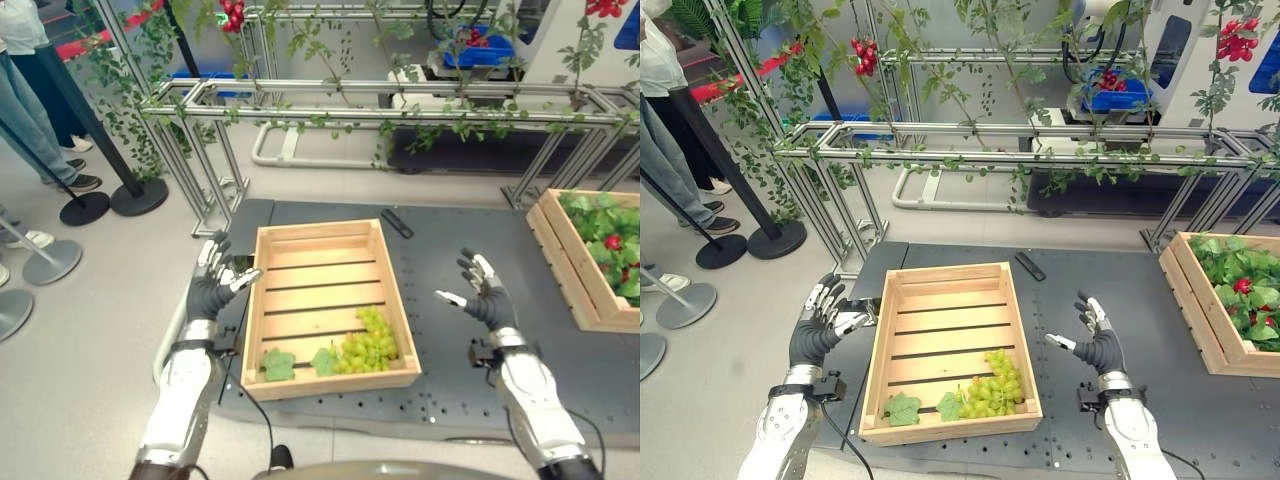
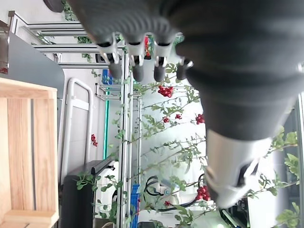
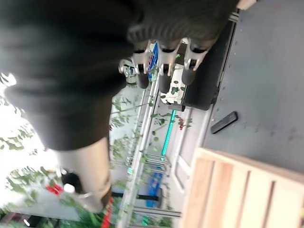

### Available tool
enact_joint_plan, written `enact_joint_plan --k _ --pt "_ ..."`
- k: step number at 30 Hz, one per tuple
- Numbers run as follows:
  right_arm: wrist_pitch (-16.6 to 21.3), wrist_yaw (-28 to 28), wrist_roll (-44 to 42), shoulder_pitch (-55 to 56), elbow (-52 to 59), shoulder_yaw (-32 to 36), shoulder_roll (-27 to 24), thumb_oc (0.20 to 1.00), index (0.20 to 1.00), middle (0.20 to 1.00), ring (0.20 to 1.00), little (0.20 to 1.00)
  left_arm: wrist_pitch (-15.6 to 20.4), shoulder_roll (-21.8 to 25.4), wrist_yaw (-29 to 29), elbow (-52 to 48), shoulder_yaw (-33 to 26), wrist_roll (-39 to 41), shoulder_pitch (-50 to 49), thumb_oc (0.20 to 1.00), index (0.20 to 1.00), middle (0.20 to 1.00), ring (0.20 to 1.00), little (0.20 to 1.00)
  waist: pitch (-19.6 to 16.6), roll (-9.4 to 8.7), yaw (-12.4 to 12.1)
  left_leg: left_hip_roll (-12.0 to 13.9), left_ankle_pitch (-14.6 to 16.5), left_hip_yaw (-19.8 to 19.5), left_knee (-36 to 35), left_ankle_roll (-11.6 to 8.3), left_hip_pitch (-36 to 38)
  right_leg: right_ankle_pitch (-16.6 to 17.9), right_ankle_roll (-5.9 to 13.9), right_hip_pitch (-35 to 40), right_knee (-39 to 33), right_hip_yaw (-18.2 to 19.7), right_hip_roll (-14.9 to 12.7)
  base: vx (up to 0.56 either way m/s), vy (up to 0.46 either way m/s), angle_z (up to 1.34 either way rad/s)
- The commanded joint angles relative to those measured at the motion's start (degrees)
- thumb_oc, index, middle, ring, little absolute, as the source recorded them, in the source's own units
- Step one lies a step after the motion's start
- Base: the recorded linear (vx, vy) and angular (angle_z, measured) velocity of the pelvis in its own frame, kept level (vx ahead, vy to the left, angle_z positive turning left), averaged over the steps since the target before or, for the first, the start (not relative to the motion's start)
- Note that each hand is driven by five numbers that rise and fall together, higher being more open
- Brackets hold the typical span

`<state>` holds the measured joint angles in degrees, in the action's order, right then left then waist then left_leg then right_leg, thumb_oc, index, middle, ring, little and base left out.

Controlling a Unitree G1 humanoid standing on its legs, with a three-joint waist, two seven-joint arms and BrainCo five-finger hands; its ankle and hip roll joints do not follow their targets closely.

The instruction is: Pick up the fruits from the basket on one side to the basket on the other side

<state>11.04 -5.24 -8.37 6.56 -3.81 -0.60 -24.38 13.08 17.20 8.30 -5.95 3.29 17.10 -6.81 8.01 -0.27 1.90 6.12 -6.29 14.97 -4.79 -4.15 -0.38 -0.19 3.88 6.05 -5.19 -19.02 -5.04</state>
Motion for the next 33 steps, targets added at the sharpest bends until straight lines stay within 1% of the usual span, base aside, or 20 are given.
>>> enact_joint_plan --k 1,3,4,6,7,9,11,12,14,15,17,20,23,24,25,27,28,29,30,33 --pt "2.1 -0.1 1.0 -6.1 2.2 1.9 -0.6 1.0 1.0 1.0 1.0 1.0 2.5 4.8 -1.5 -4.8 -2.7 1.2 3.9 1.0 1.0 1.0 1.0 1.0 2.8 -3.91 -1.8 3.8 2.9 -0.9 3.5 -2.31 -0.2 -2.4 3.64 -1.4 1.4 -3.0 -2.4 -0.06 -0.078 0.12" --pt "2.0 0.5 1.5 -6.4 2.4 1.4 -1.4 1.0 1.0 1.0 1.0 1.0 2.2 6.1 -2.3 -5.9 -3.0 0.6 4.5 1.0 1.0 1.0 1.0 1.0 4.0 -4.96 -2.5 4.1 2.5 -1.6 3.7 -2.52 -1.2 -2.5 3.43 -2.0 1.5 -3.5 -2.0 -0.05 -0.092 0.11" --pt "2.0 1.0 2.2 -7.0 3.1 0.7 -2.3 1.0 1.0 1.0 1.0 1.0 2.3 7.7 -3.1 -7.3 -3.1 0.1 5.9 1.0 1.0 1.0 1.0 1.0 5.3 -5.9 -3.4 4.3 2.3 -2.3 3.9 -2.75 -2.5 -2.7 3.22 -2.8 1.8 -4.0 -1.8 -0.06 -0.104 0.18" --pt "2.2 1.2 2.9 -8.5 4.3 -0.4 -2.9 1.0 1.0 1.0 1.0 1.0 2.6 8.9 -3.1 -8.0 -2.7 0.0 8.8 1.0 1.0 1.0 1.0 1.0 7.3 -6.53 -4.0 4.4 2.2 -3.3 4.6 -3.06 -4.6 -3.0 3.07 -4.4 2.5 -4.5 -1.7 -0.09 -0.074 0.26" --pt "2.3 1.2 2.9 -8.7 4.2 -0.4 -2.8 1.0 1.0 1.0 1.0 1.0 2.6 9.0 -3.1 -7.9 -2.7 0.0 9.0 1.0 1.0 1.0 1.0 1.0 7.3 -6.56 -4.0 4.4 2.0 -3.4 4.7 -2.95 -5.1 -2.8 3.04 -4.7 2.6 -4.6 -1.8 -0.09 -0.028 0.3" --pt "2.6 0.8 4.0 -10.6 4.7 -1.4 -3.5 1.0 1.0 1.0 1.0 1.0 3.1 9.5 -2.9 -8.3 -1.6 -0.6 12.2 1.0 1.0 1.0 1.0 1.0 9.1 -6.55 -4.6 4.3 1.8 -4.0 5.4 -3.16 -7.1 -2.7 2.94 -6.1 3.1 -5.2 -2.0 -0.08 -0.011 0.24" --pt "3.0 0.0 5.4 -12.4 5.1 -2.1 -3.9 1.0 1.0 1.0 1.0 1.0 3.6 9.2 -2.4 -8.3 -0.3 -0.4 14.4 1.0 1.0 1.0 1.0 1.0 10.8 -6.35 -5.0 4.2 2.0 -4.4 6.2 -3.23 -8.5 -2.7 2.96 -7.0 3.5 -5.6 -2.1 -0.07 0.029 0.09" --pt "3.1 -0.7 6.4 -14.2 5.1 -2.7 -4.5 1.0 1.0 1.0 1.0 1.0 3.7 8.8 -2.1 -8.4 1.1 -0.6 16.1 1.0 1.0 1.0 1.0 1.0 12.5 -6.33 -5.2 4.2 2.1 -4.6 6.9 -3.21 -9.8 -2.5 2.96 -7.9 3.7 -5.7 -2.2 -0.07 0.05 0.09" --pt "3.1 -1.2 6.6 -15.8 4.8 -3.4 -4.9 1.0 1.0 1.0 1.0 1.0 3.9 8.8 -1.8 -8.6 2.0 -1.2 17.2 1.0 1.0 1.0 1.0 1.0 13.8 -6.59 -5.4 4.2 2.3 -4.6 7.6 -3.1 -11.1 -2.3 2.96 -8.9 4.0 -5.6 -2.2 -0.06 0.019 0.06" --pt "3.1 -1.2 6.6 -15.9 4.7 -3.4 -4.9 1.0 1.0 1.0 1.0 1.0 3.9 8.8 -1.8 -8.6 2.0 -1.2 17.2 1.0 1.0 1.0 1.0 1.0 13.8 -6.59 -5.4 4.2 2.3 -4.6 7.7 -3.09 -11.2 -2.3 2.95 -9.0 4.0 -5.6 -2.2 -0.05 -0.003 -0.01" --pt "3.1 -1.8 7.9 -17.8 3.9 -4.3 -5.9 1.0 1.0 1.0 1.0 1.0 4.1 9.4 -1.4 -8.8 2.5 -1.9 18.7 1.0 1.0 1.0 1.0 1.0 15.1 -7.18 -5.5 4.4 2.5 -4.6 8.9 -3.21 -12.9 -2.1 2.86 -10.4 4.4 -5.5 -2.3 -0.05 -0.005 0.01" --pt "3.0 -1.8 9.2 -19.2 3.2 -5.3 -7.0 1.0 1.0 1.0 1.0 1.0 4.4 10.1 -1.3 -9.2 2.7 -2.4 19.7 1.0 1.0 1.0 1.0 1.0 15.9 -7.71 -5.7 4.6 2.7 -4.7 9.5 -3.24 -13.8 -2.0 2.84 -11.1 4.7 -5.4 -2.4 -0.01 -0.005 0.0" --pt "2.9 -2.0 11.9 -21.8 1.9 -7.1 -9.8 1.0 1.0 1.0 1.0 1.0 4.8 10.6 -1.5 -10.0 3.2 -1.5 20.8 1.0 1.0 1.0 1.0 1.0 16.6 -8.71 -6.2 4.9 3.0 -5.0 10.6 -3.35 -15.3 -1.9 2.81 -12.3 5.4 -5.5 -2.5 -0.01 -0.013 -0.01" --pt "2.4 -1.8 13.0 -23.5 -0.1 -8.6 -11.9 1.0 1.0 1.0 1.0 1.0 4.8 10.7 -1.3 -10.0 4.2 -1.2 21.8 1.0 1.0 1.0 1.0 1.0 17.0 -9.33 -6.7 5.0 3.0 -5.3 10.9 -3.38 -15.9 -1.9 2.77 -12.7 5.8 -5.6 -2.5 -0.03 -0.03 -0.01" --pt "2.6 -1.9 13.0 -23.9 -0.4 -8.7 -11.9 1.0 1.0 1.0 1.0 1.0 4.8 10.7 -1.3 -10.0 4.1 -1.2 22.0 1.0 1.0 1.0 1.0 1.0 17.1 -9.28 -6.6 5.0 3.1 -5.3 11.1 -3.38 -16.1 -1.9 2.76 -12.8 5.9 -5.6 -2.5 -0.03 -0.029 0.03" --pt "2.3 -1.9 15.3 -26.1 -2.5 -10.8 -14.6 1.0 1.0 1.0 1.0 1.0 4.9 10.9 -1.1 -9.9 5.2 -1.3 23.1 1.0 1.0 1.0 1.0 1.0 17.7 -9.7 -7.2 5.1 3.0 -5.6 11.2 -3.44 -16.6 -1.8 2.79 -13.2 6.1 -6.0 -2.5 -0.04 -0.019 0.07" --pt "2.0 -1.2 16.8 -27.6 -4.9 -13.0 -17.0 1.0 1.0 1.0 1.0 1.0 4.9 10.9 -0.9 -9.8 6.1 -1.4 24.1 1.0 1.0 1.0 1.0 1.0 18.3 -9.94 -7.5 5.2 2.7 -5.8 11.1 -3.51 -16.9 -1.7 2.8 -13.4 6.2 -6.4 -2.4 -0.04 -0.014 0.03" --pt "2.1 -1.2 16.8 -27.8 -5.1 -13.1 -17.1 1.0 1.0 1.0 1.0 1.0 4.9 10.8 -0.9 -9.8 6.0 -1.4 24.1 1.0 1.0 1.0 1.0 1.0 18.4 -9.89 -7.4 5.2 2.7 -5.8 11.1 -3.51 -17.0 -1.7 2.79 -13.4 6.2 -6.4 -2.4 -0.05 -0.007 0.02" --pt "1.6 -0.2 17.3 -29.0 -7.8 -15.3 -18.8 1.0 1.0 1.0 1.0 1.0 4.7 11.1 -1.0 -9.9 6.8 -1.7 24.8 1.0 1.0 1.0 1.0 1.0 18.9 -10.21 -7.7 5.3 2.6 -6.0 11.0 -3.54 -17.3 -1.6 2.86 -13.6 6.3 -6.7 -2.4 0.0 0.0 0.0" --pt "0.8 0.3 17.1 -29.0 -11.5 -16.7 -18.9 1.0 1.0 1.0 1.0 1.0 4.4 11.3 -0.9 -9.6 7.4 -2.5 25.9 1.0 1.0 1.0 1.0 1.0 19.4 -10.47 -7.8 5.2 2.5 -6.3 11.1 -3.46 -17.4 -1.5 2.85 -13.6 6.5 -7.0 -2.4 -0.02 -0.006 0.06"
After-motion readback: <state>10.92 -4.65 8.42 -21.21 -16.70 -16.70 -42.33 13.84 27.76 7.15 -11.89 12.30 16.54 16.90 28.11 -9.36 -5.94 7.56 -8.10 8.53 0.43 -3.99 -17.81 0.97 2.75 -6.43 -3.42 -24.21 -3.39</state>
